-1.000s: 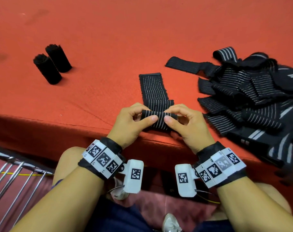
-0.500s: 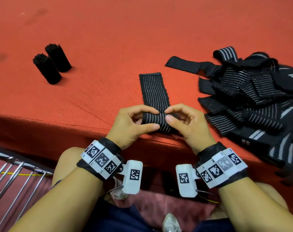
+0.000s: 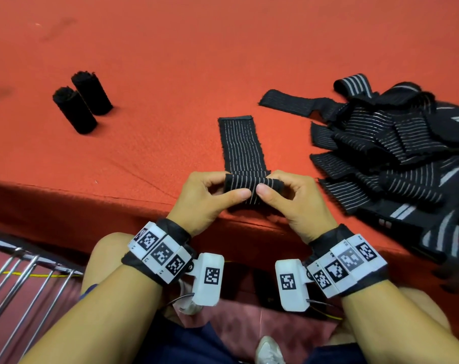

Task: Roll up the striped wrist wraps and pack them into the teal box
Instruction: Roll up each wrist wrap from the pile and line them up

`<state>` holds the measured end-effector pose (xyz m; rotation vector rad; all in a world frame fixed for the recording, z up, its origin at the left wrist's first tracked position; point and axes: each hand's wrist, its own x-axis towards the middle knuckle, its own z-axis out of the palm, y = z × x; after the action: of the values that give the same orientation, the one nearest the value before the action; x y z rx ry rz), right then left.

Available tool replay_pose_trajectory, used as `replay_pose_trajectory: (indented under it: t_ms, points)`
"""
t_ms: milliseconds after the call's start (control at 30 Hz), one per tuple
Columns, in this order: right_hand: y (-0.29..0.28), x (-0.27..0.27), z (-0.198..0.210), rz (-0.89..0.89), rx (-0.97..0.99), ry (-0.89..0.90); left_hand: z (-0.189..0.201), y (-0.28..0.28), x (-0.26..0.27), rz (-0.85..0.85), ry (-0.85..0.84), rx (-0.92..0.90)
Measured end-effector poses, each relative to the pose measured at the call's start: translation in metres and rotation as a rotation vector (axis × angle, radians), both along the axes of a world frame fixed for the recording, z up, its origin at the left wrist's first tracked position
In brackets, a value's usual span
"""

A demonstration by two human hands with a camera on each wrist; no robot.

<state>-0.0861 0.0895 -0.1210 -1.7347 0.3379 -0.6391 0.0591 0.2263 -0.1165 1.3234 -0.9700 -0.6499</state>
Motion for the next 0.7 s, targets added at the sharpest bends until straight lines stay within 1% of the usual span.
replay_pose_trajectory:
  t_ms: [133, 300, 500, 633, 700]
  points:
    - [0.0019, -0.0032, 0.002, 0.022, 0.111, -0.116, 0.0002, 0.0005, 0.0013, 0.017, -0.018, 0.042]
    - [0.001, -0.0052, -0.0003, -0.024, 0.143, -0.231, -0.0007, -0.001, 0.0042, 0.084, 0.014, 0.019]
    - [0.0003, -0.0039, -0.004, -0.048, 0.174, -0.207, -0.0019, -0.0012, 0.0051, 0.073, -0.035, 0.026]
    - [0.002, -0.0051, -0.0013, -0.099, 0.255, -0.224, -0.0029, -0.0016, 0.0055, 0.086, -0.17, -0.001]
    - [0.0029, -0.0059, -0.0003, -0.092, 0.285, -0.218, -0.0016, -0.0022, 0.0031, 0.044, -0.18, 0.034]
